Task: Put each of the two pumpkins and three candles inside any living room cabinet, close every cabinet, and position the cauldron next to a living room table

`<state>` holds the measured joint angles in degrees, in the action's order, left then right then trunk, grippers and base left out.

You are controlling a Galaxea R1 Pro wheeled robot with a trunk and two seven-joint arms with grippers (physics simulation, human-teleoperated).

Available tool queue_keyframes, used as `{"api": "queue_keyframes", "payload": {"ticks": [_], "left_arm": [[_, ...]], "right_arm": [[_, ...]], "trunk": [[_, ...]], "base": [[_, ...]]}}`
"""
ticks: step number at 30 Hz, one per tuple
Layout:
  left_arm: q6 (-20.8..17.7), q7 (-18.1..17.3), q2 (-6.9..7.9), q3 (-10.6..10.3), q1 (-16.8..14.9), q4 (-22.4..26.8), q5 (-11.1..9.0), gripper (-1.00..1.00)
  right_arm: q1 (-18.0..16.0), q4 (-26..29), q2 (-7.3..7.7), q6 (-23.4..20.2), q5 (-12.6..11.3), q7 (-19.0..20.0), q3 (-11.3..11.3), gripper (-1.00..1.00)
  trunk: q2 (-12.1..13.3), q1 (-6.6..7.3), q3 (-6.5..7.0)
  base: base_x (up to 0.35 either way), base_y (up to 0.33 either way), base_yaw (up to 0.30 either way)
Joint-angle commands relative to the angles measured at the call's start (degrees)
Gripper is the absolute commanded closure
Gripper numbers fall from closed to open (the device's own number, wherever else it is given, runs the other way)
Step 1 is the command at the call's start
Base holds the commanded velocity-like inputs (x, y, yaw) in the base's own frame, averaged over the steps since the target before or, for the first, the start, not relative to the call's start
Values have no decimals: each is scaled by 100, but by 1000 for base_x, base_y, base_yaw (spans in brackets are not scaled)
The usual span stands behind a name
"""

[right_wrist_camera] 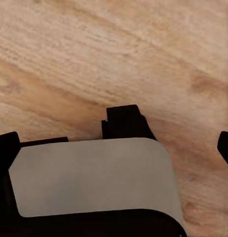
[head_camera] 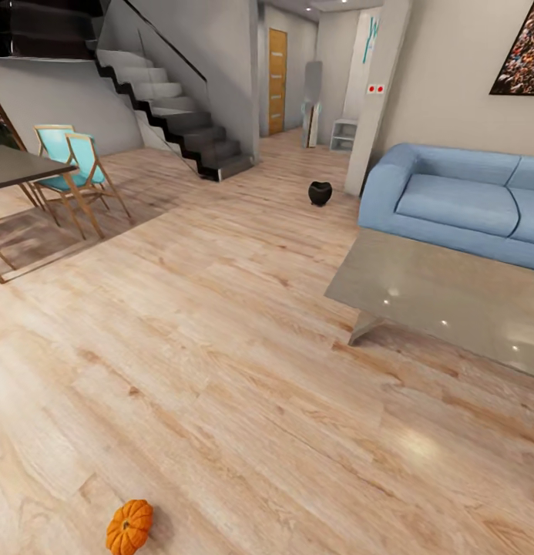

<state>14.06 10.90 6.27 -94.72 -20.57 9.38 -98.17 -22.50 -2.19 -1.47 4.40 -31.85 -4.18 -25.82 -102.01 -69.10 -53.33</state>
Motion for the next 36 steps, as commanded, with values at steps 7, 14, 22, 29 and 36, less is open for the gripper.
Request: {"api": "queue_keyframes", "payload": {"ticks": [7, 14, 22, 29, 36], "left_arm": [[2, 0, -3, -1, 0, 1, 0, -100], [0, 0, -3, -3, 0, 2, 8, -100], [0, 0, -3, -3, 0, 2, 9, -100], [0, 0, -3, -3, 0, 2, 9, -100], [0, 0, -3, -3, 0, 2, 9, -100]], "right_arm": [[0, 23, 4, 12, 10, -9, 6, -100], [0, 30, -2, 25, 12, -12, 7, -100], [0, 26, -2, 29, 12, -13, 6, -100], [0, 26, -2, 29, 12, -13, 7, -100], [1, 26, 1, 29, 12, -13, 7, -100]], "trunk": [[0, 0, 0], [0, 0, 0], [0, 0, 0], [0, 0, 0], [0, 0, 0]], "base": [[329, 0, 0], [329, -45, 45], [329, -104, 260], [325, -143, 287], [323, -152, 287]]}}
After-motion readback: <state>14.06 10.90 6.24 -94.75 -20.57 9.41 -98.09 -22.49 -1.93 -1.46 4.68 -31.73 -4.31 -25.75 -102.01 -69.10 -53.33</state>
